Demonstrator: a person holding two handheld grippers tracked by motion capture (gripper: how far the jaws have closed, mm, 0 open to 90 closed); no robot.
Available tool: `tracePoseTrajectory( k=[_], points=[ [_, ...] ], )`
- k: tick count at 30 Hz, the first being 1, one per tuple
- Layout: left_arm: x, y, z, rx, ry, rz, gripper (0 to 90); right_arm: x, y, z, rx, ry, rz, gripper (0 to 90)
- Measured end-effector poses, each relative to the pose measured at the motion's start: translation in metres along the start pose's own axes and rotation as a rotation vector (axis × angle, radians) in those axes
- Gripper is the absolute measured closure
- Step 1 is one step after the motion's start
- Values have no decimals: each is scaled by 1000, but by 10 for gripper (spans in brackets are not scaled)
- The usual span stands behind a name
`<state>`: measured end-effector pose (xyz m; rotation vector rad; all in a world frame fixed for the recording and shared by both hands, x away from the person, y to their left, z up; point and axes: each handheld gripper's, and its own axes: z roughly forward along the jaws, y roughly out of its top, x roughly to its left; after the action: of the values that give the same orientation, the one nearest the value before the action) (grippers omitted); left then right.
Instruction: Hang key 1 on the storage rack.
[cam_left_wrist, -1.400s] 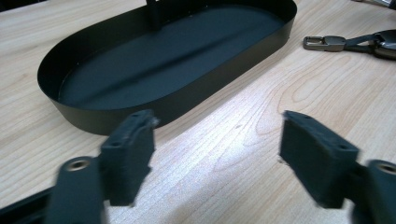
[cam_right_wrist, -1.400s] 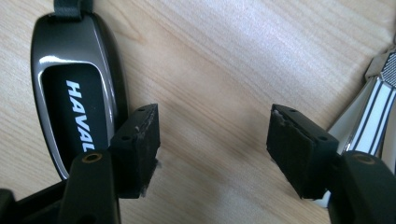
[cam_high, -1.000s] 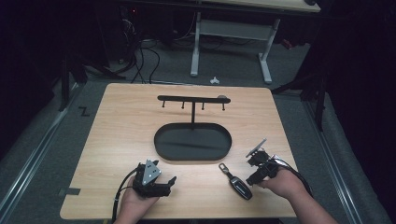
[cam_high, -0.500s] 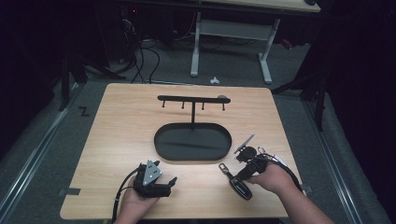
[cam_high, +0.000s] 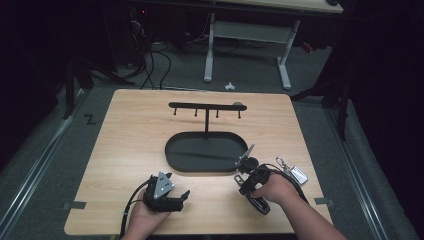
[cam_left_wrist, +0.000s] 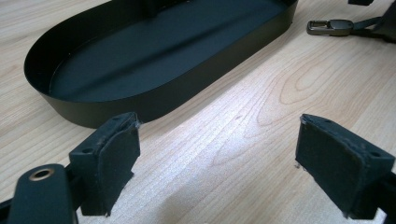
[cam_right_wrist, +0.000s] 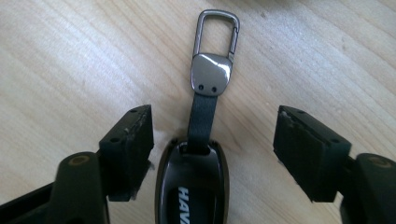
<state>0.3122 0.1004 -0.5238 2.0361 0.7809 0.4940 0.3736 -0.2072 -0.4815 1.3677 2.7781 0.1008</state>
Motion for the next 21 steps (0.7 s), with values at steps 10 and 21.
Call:
tracePoseTrajectory(
  k=[10,21],
  points=[
    [0,0,0,2,-6,5,151,2,5,8,19,5,21,519],
    [0,0,1,8,-12,12,155,4,4,7,39,-3,13,658]
  ],
)
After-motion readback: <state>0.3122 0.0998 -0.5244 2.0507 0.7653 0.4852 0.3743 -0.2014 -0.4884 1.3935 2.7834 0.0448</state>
